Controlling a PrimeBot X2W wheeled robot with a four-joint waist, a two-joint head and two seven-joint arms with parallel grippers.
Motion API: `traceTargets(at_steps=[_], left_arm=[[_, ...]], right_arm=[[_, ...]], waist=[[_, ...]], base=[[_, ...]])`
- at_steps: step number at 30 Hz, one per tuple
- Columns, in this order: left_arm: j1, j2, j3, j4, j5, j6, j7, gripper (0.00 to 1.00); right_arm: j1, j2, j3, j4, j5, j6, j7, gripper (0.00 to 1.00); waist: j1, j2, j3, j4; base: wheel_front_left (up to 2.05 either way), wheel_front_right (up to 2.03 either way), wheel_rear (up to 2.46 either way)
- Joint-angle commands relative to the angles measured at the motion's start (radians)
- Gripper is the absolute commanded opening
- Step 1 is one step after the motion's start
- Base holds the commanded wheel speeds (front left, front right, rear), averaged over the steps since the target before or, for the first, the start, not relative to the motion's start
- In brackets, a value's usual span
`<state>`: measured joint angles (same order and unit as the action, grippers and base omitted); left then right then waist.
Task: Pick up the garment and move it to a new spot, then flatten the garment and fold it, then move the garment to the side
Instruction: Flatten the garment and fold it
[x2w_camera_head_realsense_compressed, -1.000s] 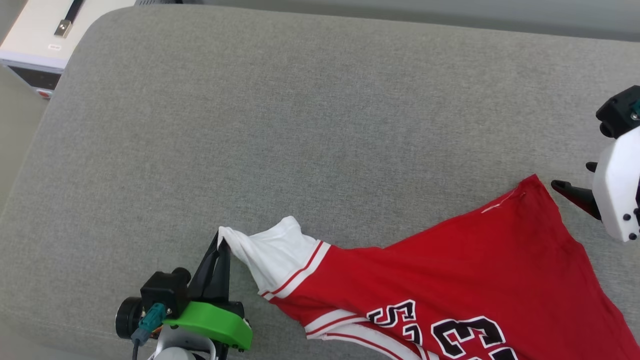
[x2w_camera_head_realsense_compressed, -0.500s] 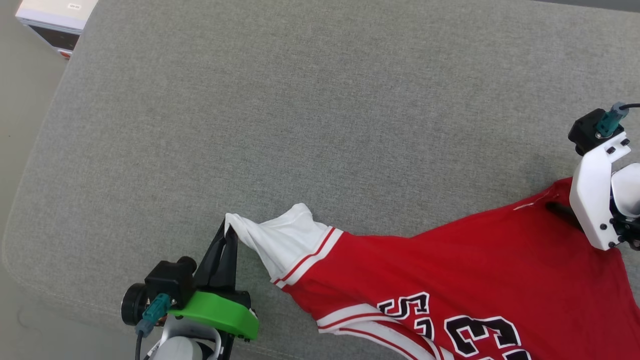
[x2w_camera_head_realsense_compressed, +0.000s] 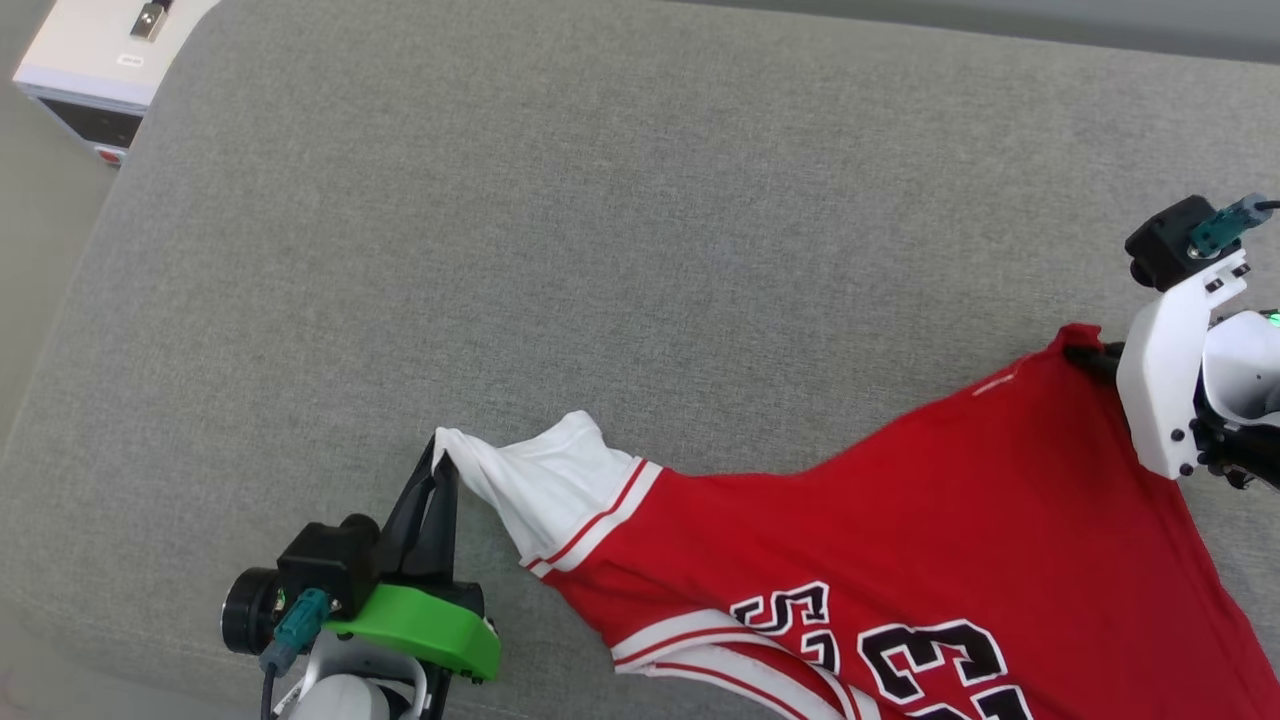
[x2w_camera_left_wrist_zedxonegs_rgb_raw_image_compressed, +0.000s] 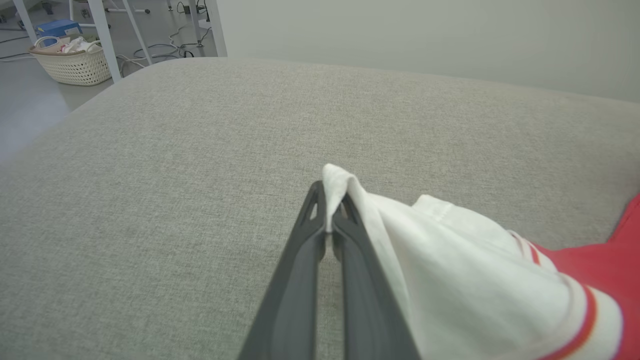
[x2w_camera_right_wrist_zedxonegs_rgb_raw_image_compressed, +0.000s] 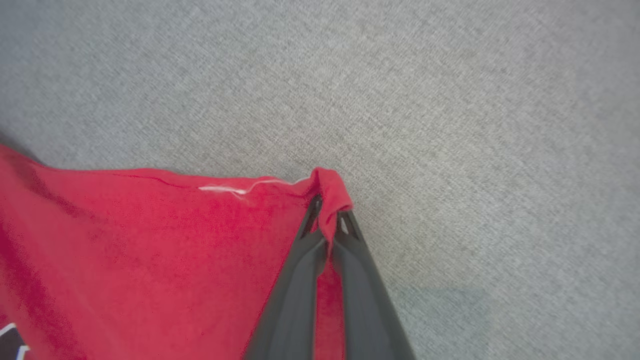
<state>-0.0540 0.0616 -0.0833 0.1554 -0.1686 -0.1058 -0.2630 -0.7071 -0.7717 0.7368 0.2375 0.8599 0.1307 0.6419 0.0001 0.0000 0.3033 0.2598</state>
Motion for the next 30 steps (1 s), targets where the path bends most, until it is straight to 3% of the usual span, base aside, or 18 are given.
traceTargets(at_steps=[1,15,23,30], left_arm=[[0.008,0.013,0.009,-0.006,0.012,-0.001,0.001,0.00],[-0.077,0.088,0.041,-0.149,0.023,-0.004,0.010,0.00],[-0.294,0.134,0.019,-0.240,0.032,-0.011,0.081,0.00],[-0.587,0.182,-0.018,-0.230,0.019,-0.019,0.126,0.00]], right_arm=[[-0.021,-0.005,-0.010,-0.013,0.007,0.000,-0.027,0.00],[0.040,-0.018,-0.154,-0.100,0.003,0.000,-0.284,0.00],[0.035,0.034,-0.296,-0.149,-0.054,0.000,-0.369,0.00],[-0.057,0.101,-0.450,-0.196,-0.160,0.000,-0.383,0.00]], waist=[[-0.0001,0.0000,-0.047,-0.035],[-0.0001,0.0000,-0.183,-0.120],[-0.0001,0.0000,-0.192,-0.158],[-0.0001,0.0000,-0.099,-0.175]], base=[[0.00,0.00,0.00],[0.00,0.00,0.00],[0.00,0.00,0.00],[0.00,0.00,0.00]])
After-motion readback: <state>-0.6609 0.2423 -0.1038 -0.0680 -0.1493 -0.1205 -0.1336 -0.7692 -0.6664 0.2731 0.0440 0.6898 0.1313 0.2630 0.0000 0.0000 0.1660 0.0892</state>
